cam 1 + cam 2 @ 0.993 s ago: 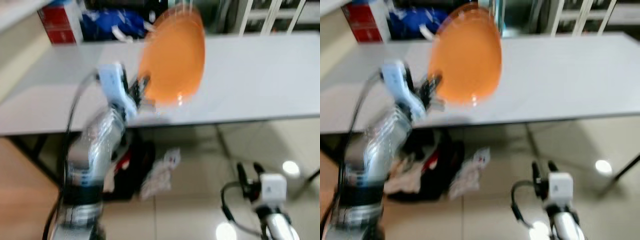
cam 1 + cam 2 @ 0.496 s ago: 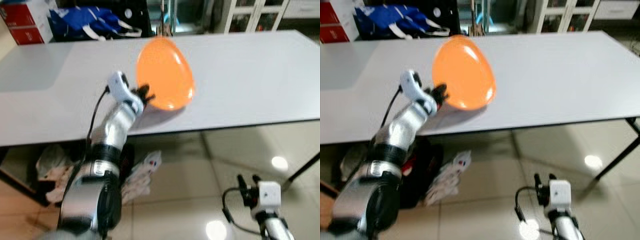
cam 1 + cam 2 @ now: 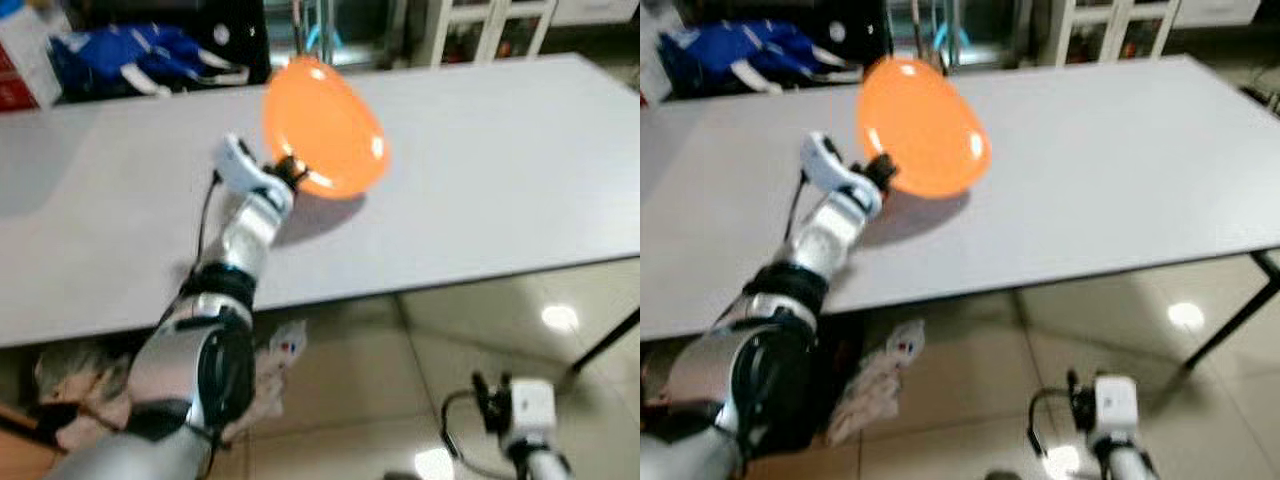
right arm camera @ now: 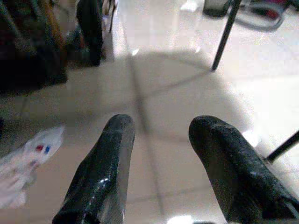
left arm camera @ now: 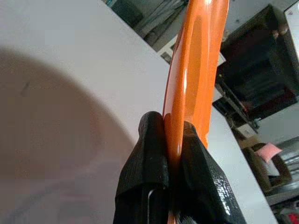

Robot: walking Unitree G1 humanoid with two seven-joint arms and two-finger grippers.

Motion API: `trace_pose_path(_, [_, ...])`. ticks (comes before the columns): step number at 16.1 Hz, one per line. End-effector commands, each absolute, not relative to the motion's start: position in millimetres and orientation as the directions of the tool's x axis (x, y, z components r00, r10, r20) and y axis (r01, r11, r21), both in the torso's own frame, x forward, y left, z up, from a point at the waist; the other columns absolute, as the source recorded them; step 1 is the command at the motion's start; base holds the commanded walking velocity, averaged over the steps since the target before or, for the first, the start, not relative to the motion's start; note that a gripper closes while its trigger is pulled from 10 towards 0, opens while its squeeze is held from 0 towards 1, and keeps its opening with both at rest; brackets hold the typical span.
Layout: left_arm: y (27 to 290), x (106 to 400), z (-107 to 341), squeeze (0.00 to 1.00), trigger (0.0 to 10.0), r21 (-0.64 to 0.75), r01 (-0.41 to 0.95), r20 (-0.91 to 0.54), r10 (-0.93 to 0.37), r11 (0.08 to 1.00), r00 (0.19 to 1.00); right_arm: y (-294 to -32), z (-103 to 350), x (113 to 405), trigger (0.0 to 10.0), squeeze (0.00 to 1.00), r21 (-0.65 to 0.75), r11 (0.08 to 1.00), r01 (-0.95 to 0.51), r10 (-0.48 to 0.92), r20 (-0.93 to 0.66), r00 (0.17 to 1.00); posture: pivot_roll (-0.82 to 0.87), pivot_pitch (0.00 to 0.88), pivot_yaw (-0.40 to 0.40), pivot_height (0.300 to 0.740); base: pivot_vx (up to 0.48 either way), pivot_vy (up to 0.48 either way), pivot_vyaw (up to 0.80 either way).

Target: Setting the table

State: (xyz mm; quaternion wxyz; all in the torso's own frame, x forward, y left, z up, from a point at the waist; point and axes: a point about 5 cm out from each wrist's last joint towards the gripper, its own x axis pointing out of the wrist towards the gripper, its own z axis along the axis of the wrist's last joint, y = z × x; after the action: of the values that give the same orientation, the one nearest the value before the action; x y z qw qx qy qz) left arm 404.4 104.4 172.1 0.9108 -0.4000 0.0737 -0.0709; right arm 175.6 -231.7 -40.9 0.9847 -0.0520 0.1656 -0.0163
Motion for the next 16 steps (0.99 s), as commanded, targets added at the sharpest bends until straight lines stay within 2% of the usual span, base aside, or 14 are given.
trace_pose_path(1, [122.2,409.4,184.7,0.0,10.0,-0.752,0.045,-0.035,-0.108,0.658,0.994,-224.3,-43.6,172.6,10.0,0.0,-0.087,0.996,-0.004,-0.025,-0.326,0.945,-0.17,0.019,0.039,0.74,0.0,0.0,0.0])
trace_pose_path(8, [106.2,405.1,162.1,0.0,10.0,-0.822,-0.072,-0.151,-0.095,0.565,0.984,-227.8,-42.1,171.4,10.0,0.0,-0.109,0.994,-0.023,-0.013,-0.315,0.949,-0.22,0.037,0.021,0.74,0.0,0.0,0.0])
trace_pose_path(11, [99.5,399.5,146.5,0.0,10.0,-0.849,-0.144,-0.217,-0.087,0.508,0.972,-239.0,-35.0,174.3,10.0,0.0,-0.099,0.995,0.017,-0.044,-0.269,0.962,-0.24,0.046,0.014,0.74,0.0,0.0,0.0])
trace_pose_path(13, [96.6,395.3,136.2,0.0,10.0,-0.845,-0.18,-0.258,-0.089,0.504,0.962,-239.3,-30.1,178.1,10.0,0.0,-0.051,0.998,-0.028,0.015,-0.237,0.971,-0.25,0.049,0.014,0.74,0.0,0.0,0.0])
trace_pose_path(16, [88.7,390.7,126.8,0.0,10.0,-0.844,-0.226,-0.308,-0.094,0.486,0.947,-246.3,-19.5,189.2,10.0,0.0,-0.076,0.991,-0.108,0.09,-0.207,0.974,-0.26,0.043,0.013,0.74,0.0,0.0,0.0])
